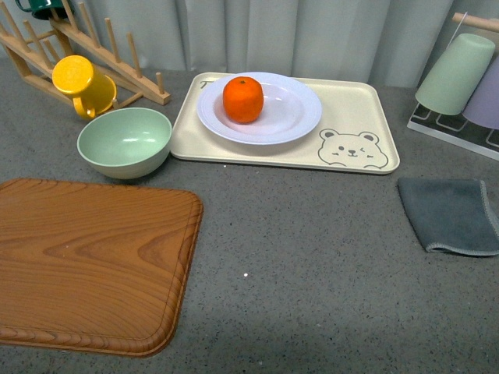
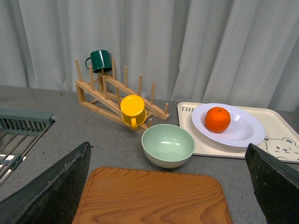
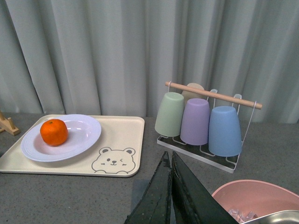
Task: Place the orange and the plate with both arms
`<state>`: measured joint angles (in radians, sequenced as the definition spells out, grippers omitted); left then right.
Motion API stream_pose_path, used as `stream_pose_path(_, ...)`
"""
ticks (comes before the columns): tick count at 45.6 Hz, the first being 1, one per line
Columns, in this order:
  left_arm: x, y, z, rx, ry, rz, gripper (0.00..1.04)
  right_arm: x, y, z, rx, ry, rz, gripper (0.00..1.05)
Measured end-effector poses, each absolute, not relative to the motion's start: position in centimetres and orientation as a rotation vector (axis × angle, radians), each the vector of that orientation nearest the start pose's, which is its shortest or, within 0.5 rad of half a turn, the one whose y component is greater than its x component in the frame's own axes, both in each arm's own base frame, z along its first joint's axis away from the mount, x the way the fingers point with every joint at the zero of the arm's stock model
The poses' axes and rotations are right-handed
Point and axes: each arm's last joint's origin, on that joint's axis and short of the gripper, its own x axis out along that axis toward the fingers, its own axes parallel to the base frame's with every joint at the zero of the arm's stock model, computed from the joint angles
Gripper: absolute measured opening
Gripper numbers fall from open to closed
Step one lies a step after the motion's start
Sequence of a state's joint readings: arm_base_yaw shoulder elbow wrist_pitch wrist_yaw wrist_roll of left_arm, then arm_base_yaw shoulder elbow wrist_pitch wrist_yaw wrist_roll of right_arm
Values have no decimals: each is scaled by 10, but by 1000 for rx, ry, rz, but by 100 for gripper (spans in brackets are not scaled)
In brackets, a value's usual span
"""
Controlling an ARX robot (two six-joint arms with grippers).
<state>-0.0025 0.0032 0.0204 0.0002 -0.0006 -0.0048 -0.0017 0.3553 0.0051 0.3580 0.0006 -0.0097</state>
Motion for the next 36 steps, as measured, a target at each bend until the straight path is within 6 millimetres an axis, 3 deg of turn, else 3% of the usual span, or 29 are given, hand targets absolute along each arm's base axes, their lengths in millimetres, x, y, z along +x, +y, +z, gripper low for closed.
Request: stream_pose_path(36,97,0,170,-5,-17,-2,98,98,0,166,-10,-6,0,1)
